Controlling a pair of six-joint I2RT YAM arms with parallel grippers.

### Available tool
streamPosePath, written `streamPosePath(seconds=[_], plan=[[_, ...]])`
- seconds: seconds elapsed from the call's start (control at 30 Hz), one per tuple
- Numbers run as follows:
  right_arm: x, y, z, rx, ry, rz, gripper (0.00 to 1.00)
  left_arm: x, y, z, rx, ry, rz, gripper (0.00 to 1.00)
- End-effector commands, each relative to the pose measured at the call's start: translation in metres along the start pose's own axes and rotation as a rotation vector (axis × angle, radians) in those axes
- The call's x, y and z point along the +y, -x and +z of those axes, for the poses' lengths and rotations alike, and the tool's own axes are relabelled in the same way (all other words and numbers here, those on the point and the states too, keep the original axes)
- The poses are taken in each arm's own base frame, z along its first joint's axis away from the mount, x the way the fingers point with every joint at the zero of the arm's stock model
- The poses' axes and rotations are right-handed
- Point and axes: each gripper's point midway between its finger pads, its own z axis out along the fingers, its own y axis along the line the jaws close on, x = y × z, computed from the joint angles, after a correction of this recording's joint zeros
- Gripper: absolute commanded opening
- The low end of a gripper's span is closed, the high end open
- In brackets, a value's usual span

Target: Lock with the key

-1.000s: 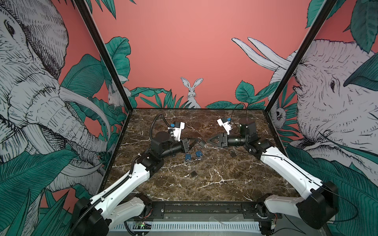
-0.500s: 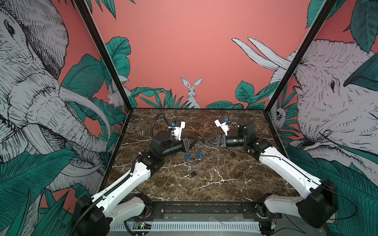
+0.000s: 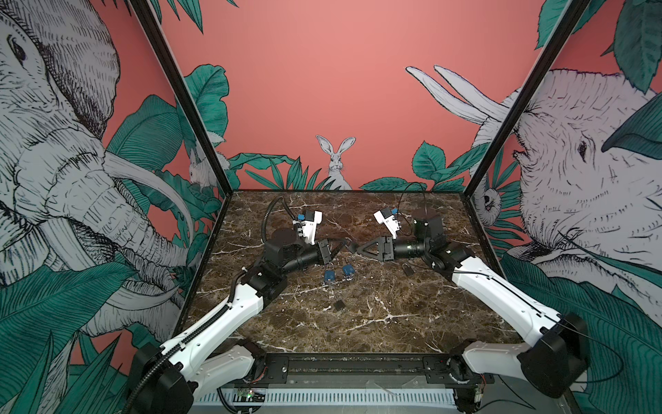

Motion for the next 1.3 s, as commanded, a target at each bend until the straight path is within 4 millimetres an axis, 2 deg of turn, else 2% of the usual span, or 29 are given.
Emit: streamPosePath(seconds=[0.0,0.23,0.37,0.63,0.87,1.0,1.13,1.27], plan=[[0.012,0.015,-0.004,-0.042,-0.004,-0.074,0.51,-0.031,0.020,-0.009,-0.046,-0.081,0.044,0.00],[0.011,0.016,-0.001,-0.026,0.004,-0.077,0.51,-0.036,0.024,-0.009,-0.056,-0.092,0.051,0.00],[0.015,0.011,0.002,-0.001,0.035,-0.067,0.47,-0.034,0.029,-0.009,-0.080,-0.078,0.055,0.00],[0.023,0.003,0.001,0.011,0.064,-0.070,0.33,-0.029,0.034,-0.010,-0.108,-0.047,0.051,0.00],[0.021,-0.001,0.001,0.022,0.067,-0.055,0.15,-0.025,0.037,-0.014,-0.132,-0.027,0.043,0.00],[0.020,-0.005,0.001,0.031,0.068,-0.046,0.12,-0.024,0.039,-0.018,-0.149,-0.017,0.044,0.00],[0.019,-0.009,0.000,0.036,0.067,-0.040,0.02,-0.024,0.043,-0.021,-0.165,-0.011,0.048,0.00],[0.017,-0.012,0.000,0.046,0.068,-0.027,0.00,-0.023,0.047,-0.023,-0.181,-0.007,0.049,0.00]])
